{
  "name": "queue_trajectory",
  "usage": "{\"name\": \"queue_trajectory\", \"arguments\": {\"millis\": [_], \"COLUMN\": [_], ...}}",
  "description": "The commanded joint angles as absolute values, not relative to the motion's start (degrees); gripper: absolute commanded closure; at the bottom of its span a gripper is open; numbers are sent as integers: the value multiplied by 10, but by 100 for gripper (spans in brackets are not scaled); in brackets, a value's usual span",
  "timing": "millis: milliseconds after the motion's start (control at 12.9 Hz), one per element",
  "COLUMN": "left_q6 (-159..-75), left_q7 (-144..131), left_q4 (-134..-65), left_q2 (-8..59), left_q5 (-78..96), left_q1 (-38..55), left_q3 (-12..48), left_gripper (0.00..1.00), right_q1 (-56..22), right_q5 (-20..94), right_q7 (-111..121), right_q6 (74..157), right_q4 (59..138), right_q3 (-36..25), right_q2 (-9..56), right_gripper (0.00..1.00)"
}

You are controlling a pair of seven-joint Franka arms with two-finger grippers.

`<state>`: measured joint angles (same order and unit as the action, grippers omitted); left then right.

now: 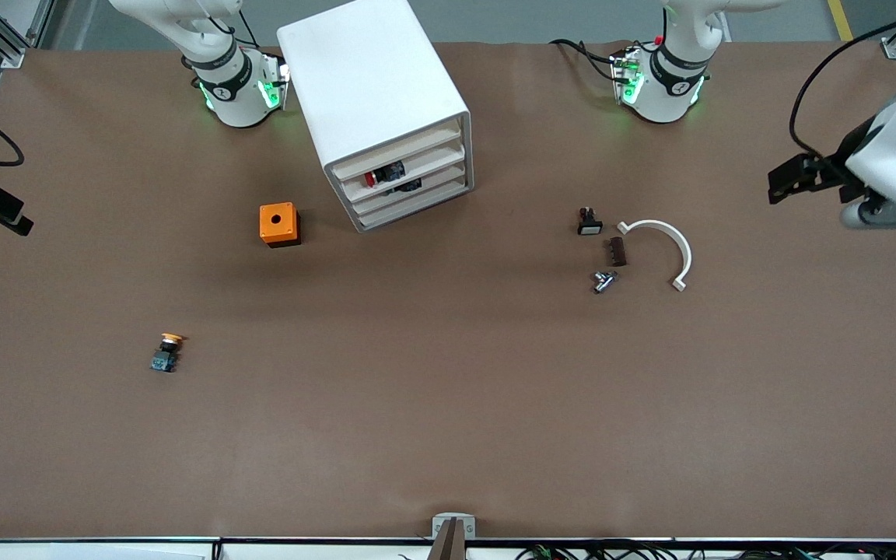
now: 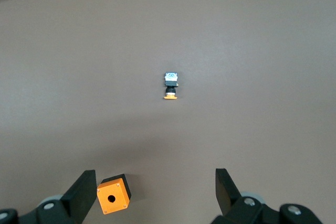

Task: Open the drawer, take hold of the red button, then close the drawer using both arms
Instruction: 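Reach the left gripper toward the white cabinet's drawer handle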

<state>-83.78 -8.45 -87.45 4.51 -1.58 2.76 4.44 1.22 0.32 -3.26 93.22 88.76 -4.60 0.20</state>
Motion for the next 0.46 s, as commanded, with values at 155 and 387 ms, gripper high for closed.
{"name": "queue_trajectory", "arguments": {"millis": [155, 387], "left_q6": [-830, -842], "left_q7": [-268, -426], "left_q4": [-820, -820], "left_q2": [140, 188], "left_q5": [-17, -16], "left_q1": [77, 117], "left_q3": [54, 54], "left_gripper": [0, 0], "right_q1": [32, 33], "right_q5": [4, 8], "right_q7": [-39, -33], "right_q6": [926, 925], "right_q4": [884, 882], "right_q3": [-40, -39], "right_q2": [2, 4], "right_gripper": [0, 0]}}
